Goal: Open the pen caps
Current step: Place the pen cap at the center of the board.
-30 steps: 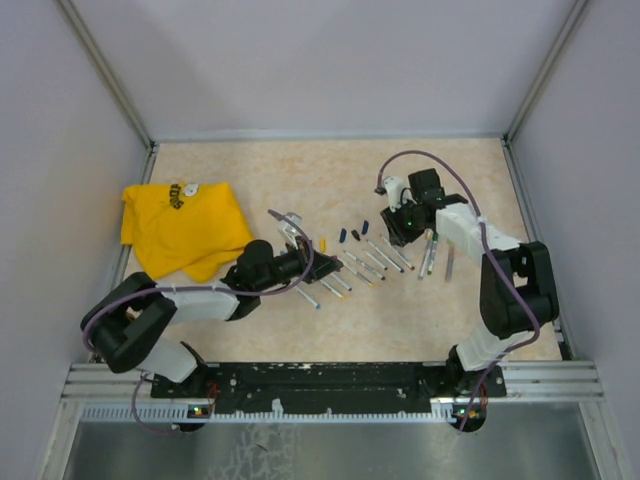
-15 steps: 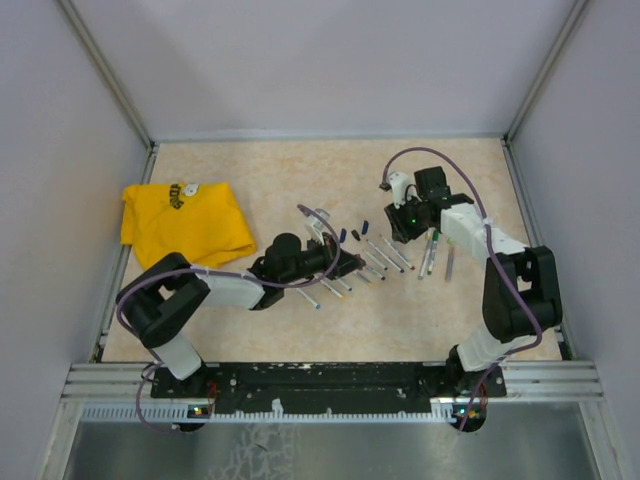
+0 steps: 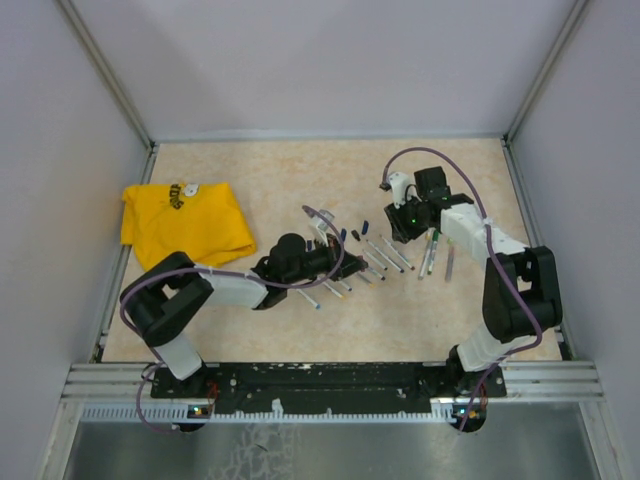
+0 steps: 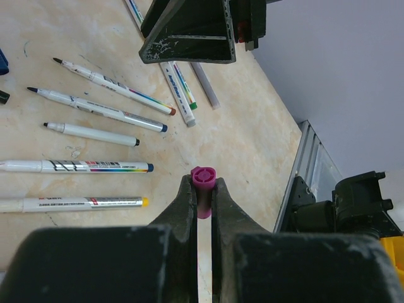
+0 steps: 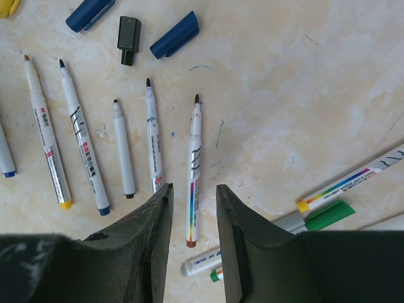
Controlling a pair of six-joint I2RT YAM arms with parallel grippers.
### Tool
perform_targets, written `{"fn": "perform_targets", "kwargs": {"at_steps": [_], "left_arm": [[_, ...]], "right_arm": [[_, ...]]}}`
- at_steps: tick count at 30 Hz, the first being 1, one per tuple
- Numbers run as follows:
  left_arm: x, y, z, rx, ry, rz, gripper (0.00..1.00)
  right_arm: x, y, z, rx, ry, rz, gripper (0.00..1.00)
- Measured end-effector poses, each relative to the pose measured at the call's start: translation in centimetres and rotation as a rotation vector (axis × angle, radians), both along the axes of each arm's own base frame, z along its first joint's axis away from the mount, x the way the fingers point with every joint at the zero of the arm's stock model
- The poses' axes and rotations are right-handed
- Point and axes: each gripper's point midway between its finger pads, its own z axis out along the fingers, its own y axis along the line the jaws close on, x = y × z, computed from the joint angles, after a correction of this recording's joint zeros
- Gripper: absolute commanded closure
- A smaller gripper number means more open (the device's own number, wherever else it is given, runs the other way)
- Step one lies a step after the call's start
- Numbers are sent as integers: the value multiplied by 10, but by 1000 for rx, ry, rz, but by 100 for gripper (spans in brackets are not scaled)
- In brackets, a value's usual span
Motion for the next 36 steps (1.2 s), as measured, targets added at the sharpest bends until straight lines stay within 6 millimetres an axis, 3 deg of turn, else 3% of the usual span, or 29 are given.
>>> {"fn": "perform_targets", "kwargs": {"at_steps": [9,16,25,36], "left_arm": [[10,-4,0,23,-23,22,100],[32,-14,-3,71,-39,73,100],[91,-43,-29,235,17,216,100],[158,-62,-75,481,57,382,100]], "right_arm": [[1,-2,0,0,0,-7,66],[3,-10,1,1,0,-44,66],[14,-33,9,13,-30,-123,66],[19,-40,20,31,-65,-154,66]]}}
